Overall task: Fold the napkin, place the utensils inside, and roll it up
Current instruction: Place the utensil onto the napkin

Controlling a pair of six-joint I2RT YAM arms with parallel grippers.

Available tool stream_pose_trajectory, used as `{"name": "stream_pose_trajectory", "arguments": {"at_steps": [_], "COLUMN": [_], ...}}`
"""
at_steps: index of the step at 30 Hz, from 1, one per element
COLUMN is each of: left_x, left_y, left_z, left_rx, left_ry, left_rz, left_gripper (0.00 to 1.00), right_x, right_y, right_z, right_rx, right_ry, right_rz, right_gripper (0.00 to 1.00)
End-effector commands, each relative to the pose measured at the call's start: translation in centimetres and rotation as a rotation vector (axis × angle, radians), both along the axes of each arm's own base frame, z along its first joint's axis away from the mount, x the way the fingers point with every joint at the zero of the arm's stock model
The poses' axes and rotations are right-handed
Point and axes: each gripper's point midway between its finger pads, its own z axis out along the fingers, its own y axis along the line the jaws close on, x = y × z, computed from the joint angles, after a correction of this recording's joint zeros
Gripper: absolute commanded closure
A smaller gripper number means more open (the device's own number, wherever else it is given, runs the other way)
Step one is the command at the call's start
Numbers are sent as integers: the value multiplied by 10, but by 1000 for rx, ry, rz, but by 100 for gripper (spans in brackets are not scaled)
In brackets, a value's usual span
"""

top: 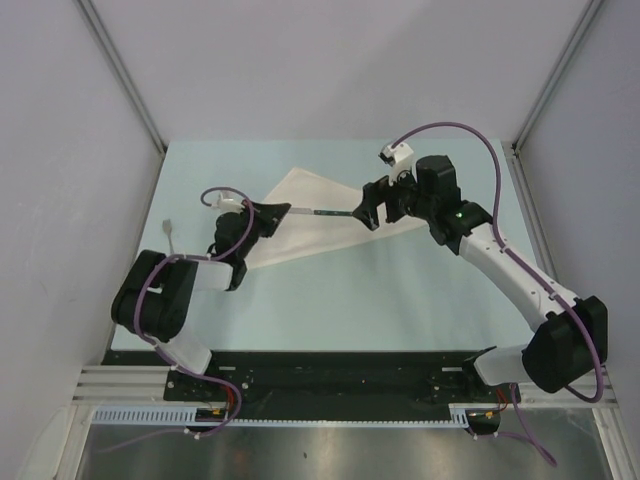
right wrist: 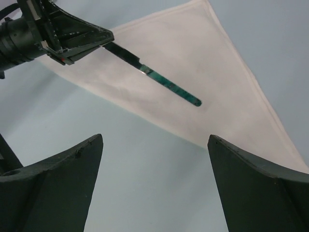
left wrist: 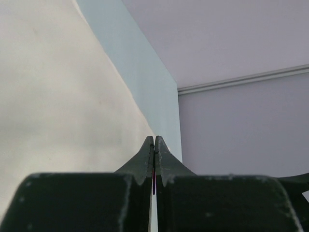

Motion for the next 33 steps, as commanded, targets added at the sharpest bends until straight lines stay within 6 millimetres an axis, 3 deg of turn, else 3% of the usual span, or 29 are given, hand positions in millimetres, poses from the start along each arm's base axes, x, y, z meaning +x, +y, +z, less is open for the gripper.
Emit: {"name": "stream_pose_trajectory", "arguments": {"at_steps": [1,5,7,17,25,33], "left_x": [16,17,16,24,23,27], "left_y": [15,16,18,4,5,5], "left_z": [35,17,-3,-25,-59,-74], "left_rx": [-79,-95,-115,-113,-59,-13], "left_ry": [-143,-117,-65,-46,89,166], "left_rz": [208,231,244,191,200,193], "left_gripper": [100,100,100,100,100,69], "right_x": [-13,-19,-19,-19,-17,-18], "right_y": [6,8,9,8,6,5], "right_z": [16,20,23,28,27,28], "right_rx": [82,111,121,134,128,121], "right_ry": [-12,-7,-12,-20,-20,-25], "right_rz": [48,70,76,82,76,74], "right_gripper": [5,5,5,5,5,5]}}
